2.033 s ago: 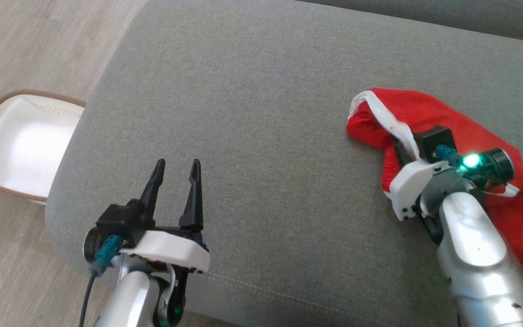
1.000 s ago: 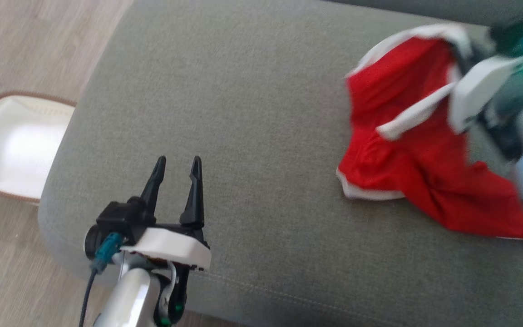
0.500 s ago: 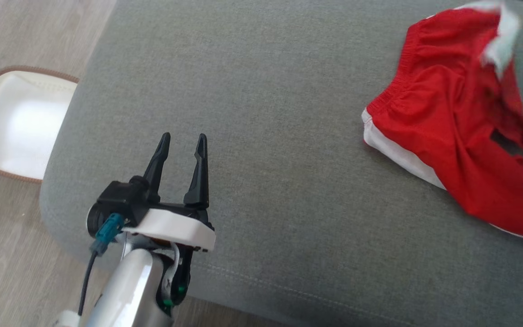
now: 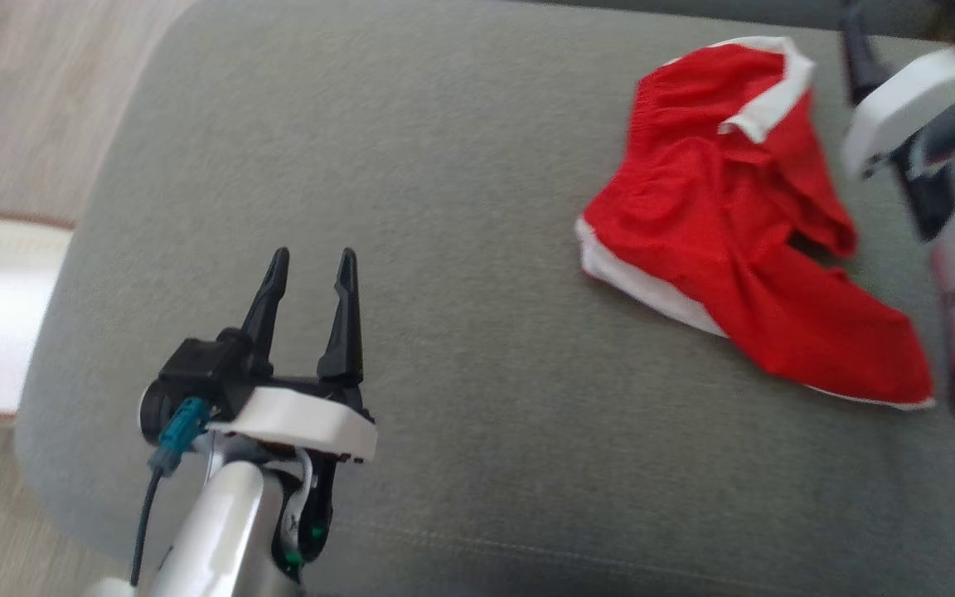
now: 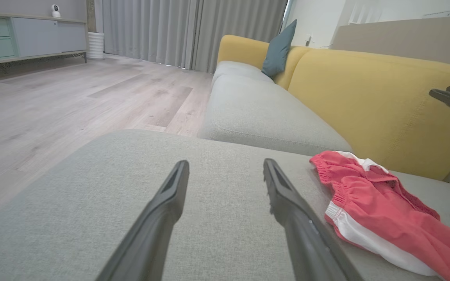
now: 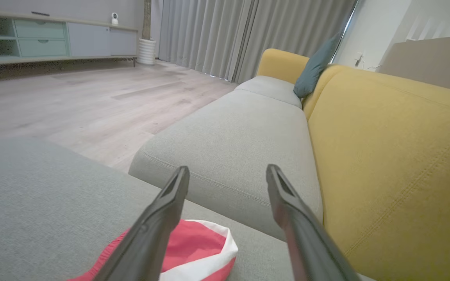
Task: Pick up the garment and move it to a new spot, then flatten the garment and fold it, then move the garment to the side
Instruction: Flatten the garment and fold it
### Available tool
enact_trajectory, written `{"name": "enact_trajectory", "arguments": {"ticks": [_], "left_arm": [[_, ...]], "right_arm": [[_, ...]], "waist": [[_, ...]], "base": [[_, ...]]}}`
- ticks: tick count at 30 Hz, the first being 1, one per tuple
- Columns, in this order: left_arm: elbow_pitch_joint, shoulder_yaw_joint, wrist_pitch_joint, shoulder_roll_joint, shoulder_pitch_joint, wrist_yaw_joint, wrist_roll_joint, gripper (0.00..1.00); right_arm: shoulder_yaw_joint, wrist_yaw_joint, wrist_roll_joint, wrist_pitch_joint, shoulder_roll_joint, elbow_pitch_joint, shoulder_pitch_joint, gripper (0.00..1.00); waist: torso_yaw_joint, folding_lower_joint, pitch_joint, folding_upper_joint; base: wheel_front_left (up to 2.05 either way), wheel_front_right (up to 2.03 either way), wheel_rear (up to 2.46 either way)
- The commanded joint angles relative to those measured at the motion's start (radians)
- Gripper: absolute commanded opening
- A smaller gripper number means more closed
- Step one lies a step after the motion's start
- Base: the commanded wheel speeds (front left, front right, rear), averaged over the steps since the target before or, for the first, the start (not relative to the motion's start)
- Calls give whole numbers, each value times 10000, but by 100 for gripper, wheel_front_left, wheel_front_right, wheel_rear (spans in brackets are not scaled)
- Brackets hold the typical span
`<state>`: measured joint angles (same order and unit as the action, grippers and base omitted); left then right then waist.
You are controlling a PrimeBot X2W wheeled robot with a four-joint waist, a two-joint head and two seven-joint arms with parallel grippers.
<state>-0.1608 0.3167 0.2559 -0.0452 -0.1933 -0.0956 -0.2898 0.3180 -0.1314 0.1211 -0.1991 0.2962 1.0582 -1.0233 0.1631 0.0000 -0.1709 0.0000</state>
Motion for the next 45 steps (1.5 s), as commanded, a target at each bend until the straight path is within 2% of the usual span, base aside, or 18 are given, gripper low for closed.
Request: {"name": "enact_trajectory", "arguments": {"ticks": [1, 6, 12, 19, 23, 27, 32, 36, 45], "left_arm": [[372, -352, 59, -51, -143, 19, 123, 100], [459, -483, 59, -51, 43, 2, 189, 100], [546, -562, 59, -51, 226, 32, 251, 100], [748, -522, 59, -51, 320, 22, 153, 100], [764, -519, 59, -51, 313, 52, 112, 100], [713, -523, 59, -51, 253, 107, 95, 100], [159, -303, 59, -51, -78, 317, 220, 100], [-1129, 188, 51, -105, -707, 711, 638, 100], [-3623, 757, -231, -379, -2724, 1275, 1216, 100]], "right_arm": [[60, 7, 96, -134, -120, -372, 43, 100], [-149, 7, 583, -452, -659, -1354, 1137, 100], [-1008, 7, 837, -570, -1090, -3333, 3060, 100], [-2564, 7, 305, -492, -1803, -6421, 6042, 100], [-2999, 7, -88, -112, -2151, -7987, 7583, 100], [-3228, 7, -222, 279, -2371, -9142, 8342, 100], [-3279, 7, -235, 684, -2446, -10030, 8523, 100], [-3321, 7, -82, 878, -2455, -10377, 8566, 100], [-3273, 7, 46, 1038, -2457, -10632, 8540, 100]], "waist": [[-364, 0, 306, 0], [-1032, 0, 697, 0], [-1709, 0, 986, 0], [-2215, 0, 1080, 0], [-2401, 0, 1004, 0], [-2606, 0, 820, 0], [-2816, 0, 461, 0], [-2982, 0, 130, 0], [-3362, 0, -585, 0]], "base": [[0, 0, 0], [0, 0, 0], [0, 0, 0], [0, 0, 0], [0, 0, 0], [0, 0, 0], [0, 0, 0], [0, 0, 0], [0, 0, 0]]}}
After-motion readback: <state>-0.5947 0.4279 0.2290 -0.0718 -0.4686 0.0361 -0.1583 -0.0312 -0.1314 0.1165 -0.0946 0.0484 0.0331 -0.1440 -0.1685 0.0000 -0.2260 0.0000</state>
